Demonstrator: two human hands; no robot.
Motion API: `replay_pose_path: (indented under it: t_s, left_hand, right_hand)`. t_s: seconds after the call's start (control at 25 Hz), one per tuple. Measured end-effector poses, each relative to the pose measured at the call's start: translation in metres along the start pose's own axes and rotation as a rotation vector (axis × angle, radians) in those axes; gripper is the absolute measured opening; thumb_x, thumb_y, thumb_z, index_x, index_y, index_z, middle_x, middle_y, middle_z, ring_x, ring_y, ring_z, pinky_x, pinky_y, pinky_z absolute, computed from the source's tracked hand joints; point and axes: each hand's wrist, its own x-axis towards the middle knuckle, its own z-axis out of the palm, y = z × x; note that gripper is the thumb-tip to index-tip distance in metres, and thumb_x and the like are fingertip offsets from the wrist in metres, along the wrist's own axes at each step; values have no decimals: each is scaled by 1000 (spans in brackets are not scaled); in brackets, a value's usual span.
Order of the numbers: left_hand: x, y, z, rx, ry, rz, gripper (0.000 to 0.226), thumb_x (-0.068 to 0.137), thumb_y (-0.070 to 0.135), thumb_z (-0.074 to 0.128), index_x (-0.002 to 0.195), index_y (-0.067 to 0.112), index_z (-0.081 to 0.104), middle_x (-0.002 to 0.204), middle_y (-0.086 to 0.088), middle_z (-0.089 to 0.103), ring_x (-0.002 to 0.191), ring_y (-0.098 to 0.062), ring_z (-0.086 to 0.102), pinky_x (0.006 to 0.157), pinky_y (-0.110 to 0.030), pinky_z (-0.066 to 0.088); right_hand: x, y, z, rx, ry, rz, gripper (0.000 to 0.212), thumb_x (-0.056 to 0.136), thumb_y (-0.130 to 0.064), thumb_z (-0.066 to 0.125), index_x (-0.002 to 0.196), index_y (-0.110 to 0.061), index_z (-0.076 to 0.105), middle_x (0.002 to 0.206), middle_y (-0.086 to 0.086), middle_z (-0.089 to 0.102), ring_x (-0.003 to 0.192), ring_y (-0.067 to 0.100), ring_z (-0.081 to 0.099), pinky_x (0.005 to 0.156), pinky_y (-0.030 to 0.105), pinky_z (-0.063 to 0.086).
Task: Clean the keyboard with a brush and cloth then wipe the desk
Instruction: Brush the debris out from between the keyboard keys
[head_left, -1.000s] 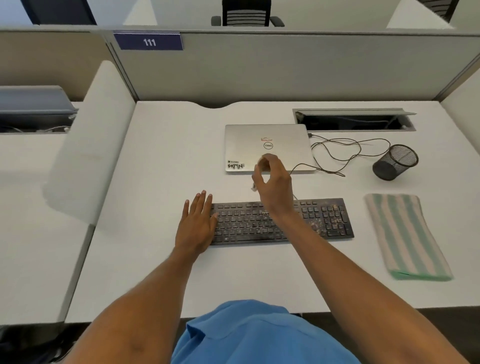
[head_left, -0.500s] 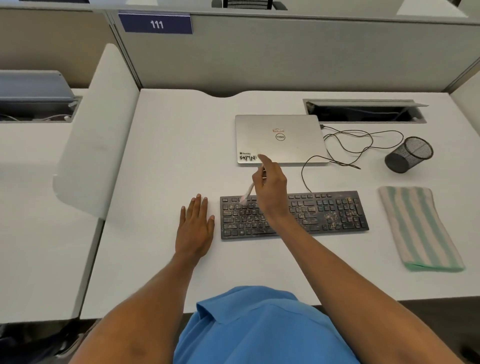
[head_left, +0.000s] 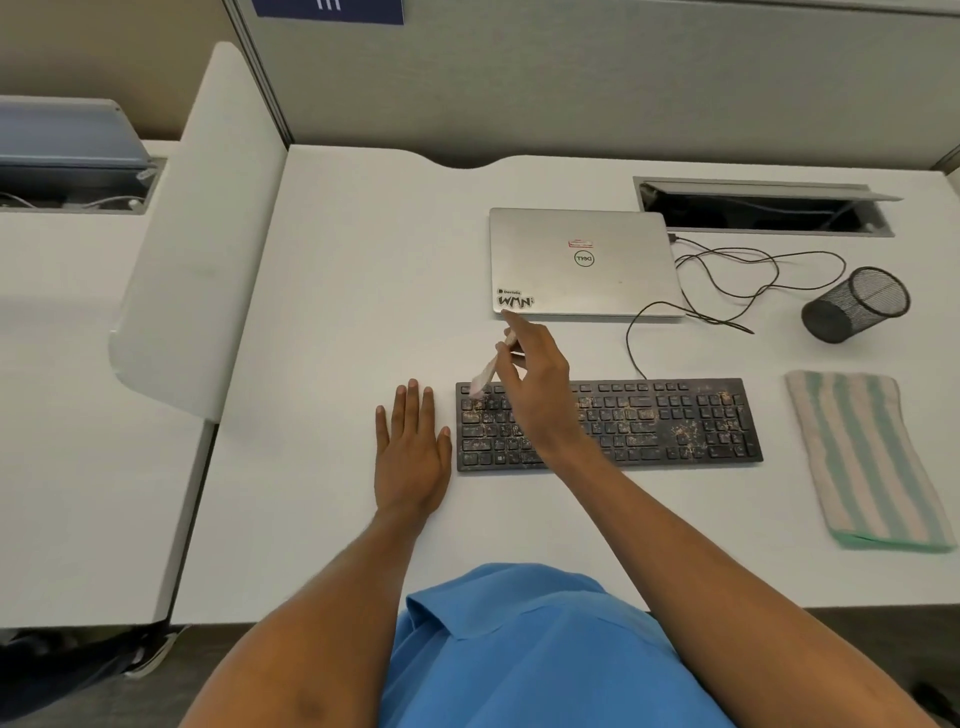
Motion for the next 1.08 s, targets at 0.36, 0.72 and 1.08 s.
replay_pose_path:
  t_s: [0.36,0.72,1.08]
  left_hand:
    - [-1,0,3,6,47,0,66,108,40,23,168,13,17,177,-8,8,164,-21,1,133,-50,3]
    - [-1,0,2,18,41,-9,67,108,41,22,169,13,17,178,-8,7,164,-21,0,133,-51,3]
    - [-1,1,1,15,55,-15,67,107,40,26,168,13,21,177,-8,10,164,-20,3,133,-51,5]
  right_hand:
    - [-9,0,1,7,-65,50,40,104,-12,52,143,-15,48,109,5,66,99,12,64,85,34,56]
    - [-7,-9,-5,64,-27,139,6,101,-10,55,101,-10,61,87,5,69,82,20,66,77,38,54]
    - [-2,-16,-8,156,-137,156,13,101,4,51,105,3,63,93,13,72,80,-17,62,70,0,41]
